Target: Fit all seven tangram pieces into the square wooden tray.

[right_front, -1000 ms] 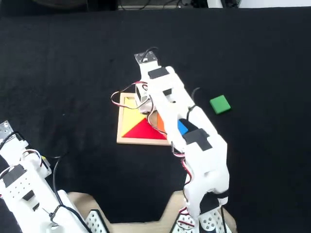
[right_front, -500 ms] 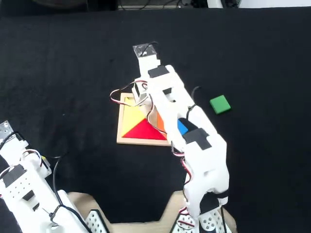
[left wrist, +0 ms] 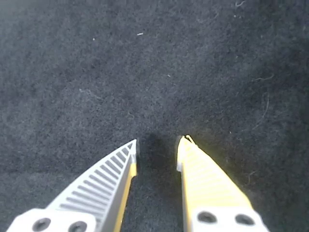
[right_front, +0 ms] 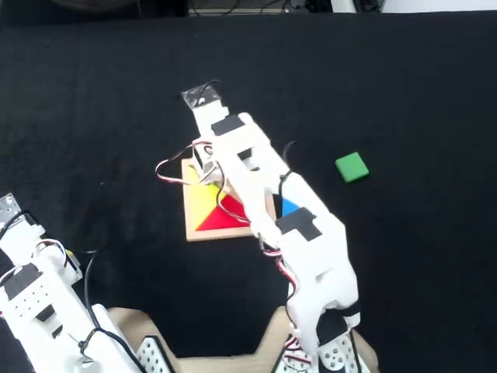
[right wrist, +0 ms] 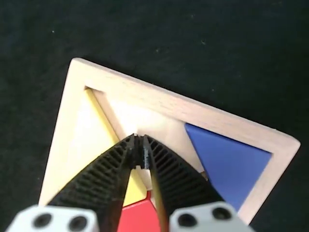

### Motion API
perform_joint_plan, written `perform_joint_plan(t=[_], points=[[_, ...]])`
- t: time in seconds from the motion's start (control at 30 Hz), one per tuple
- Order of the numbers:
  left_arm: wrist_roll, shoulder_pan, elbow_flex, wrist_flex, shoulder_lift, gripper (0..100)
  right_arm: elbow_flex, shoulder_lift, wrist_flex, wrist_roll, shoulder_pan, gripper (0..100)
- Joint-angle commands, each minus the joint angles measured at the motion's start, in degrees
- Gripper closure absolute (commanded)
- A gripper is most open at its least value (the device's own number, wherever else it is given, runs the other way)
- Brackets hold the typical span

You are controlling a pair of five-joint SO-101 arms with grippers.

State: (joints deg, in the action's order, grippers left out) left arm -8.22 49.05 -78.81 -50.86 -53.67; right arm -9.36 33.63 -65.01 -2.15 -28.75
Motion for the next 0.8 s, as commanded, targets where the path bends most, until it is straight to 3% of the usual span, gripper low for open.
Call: perform_joint_plan(t=[0.0,0.23,0.43,0.63,0.77], points=[[0.62,0.4,0.4,0.97,-0.88,85,-2.51,0.04,-0.35,0.44,-1.67,98.8],[0.62,-0.31,0.4,1.05,-0.88,85,-8.48,-5.14,-7.03,0.44,2.29,98.8],[0.53,-11.21,1.8,1.05,-0.88,85,-8.13,-21.05,-16.09,4.57,8.44,98.8],[0.09,-21.93,15.25,0.62,-0.88,85,-0.04,-37.58,-17.58,10.02,25.67,98.8],[0.44,-35.56,25.01,-6.42,0.18,85,11.03,-43.56,-12.13,10.11,37.98,98.8]])
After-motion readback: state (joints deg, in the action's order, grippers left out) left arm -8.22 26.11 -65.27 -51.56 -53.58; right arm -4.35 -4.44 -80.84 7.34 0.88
